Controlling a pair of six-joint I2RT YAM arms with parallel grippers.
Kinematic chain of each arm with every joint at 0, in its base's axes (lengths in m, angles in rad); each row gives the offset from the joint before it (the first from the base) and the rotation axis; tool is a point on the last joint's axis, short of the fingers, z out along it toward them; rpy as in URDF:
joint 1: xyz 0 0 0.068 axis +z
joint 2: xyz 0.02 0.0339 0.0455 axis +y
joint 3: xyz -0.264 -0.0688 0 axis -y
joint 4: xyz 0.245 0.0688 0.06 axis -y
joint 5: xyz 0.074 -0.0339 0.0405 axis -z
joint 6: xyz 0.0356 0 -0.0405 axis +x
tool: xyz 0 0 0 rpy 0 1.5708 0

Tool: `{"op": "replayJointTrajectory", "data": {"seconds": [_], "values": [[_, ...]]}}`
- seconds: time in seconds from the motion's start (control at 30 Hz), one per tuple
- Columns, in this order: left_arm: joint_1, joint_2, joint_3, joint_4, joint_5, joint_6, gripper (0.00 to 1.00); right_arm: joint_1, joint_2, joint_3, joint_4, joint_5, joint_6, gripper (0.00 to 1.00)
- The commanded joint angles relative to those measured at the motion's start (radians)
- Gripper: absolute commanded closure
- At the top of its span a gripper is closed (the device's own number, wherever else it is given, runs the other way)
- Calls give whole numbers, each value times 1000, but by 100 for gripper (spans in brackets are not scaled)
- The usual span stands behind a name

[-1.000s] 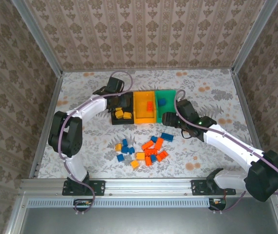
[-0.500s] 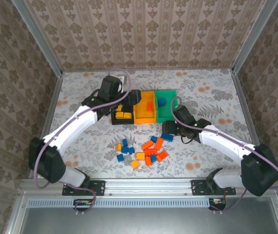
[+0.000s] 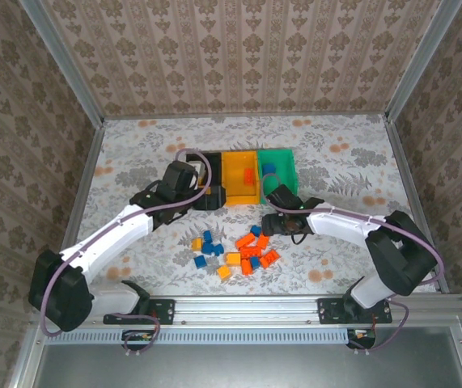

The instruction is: Sort the legos into containers by color

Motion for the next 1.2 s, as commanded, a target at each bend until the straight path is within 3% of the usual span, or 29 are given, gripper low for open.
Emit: {"op": "replayJointTrajectory", "data": {"seconds": [0.0, 0.23, 0.43, 0.73, 1.17], "values": [[10, -25, -28, 22, -1, -27, 0, 10, 37, 34, -42, 112, 36, 17], [22, -34, -60, 41, 19, -32, 0, -63, -8, -21, -77, 187, 91, 21], [32, -38, -66, 38, 16, -28, 0, -81, -4, -21, -35, 69, 65, 28], [44, -73, -91, 29, -29, -37, 0, -20, 10, -53, -40, -12, 133, 30], [62, -76, -107, 38, 6, -45, 0, 2, 0, -64, -42, 61, 156, 52]]}}
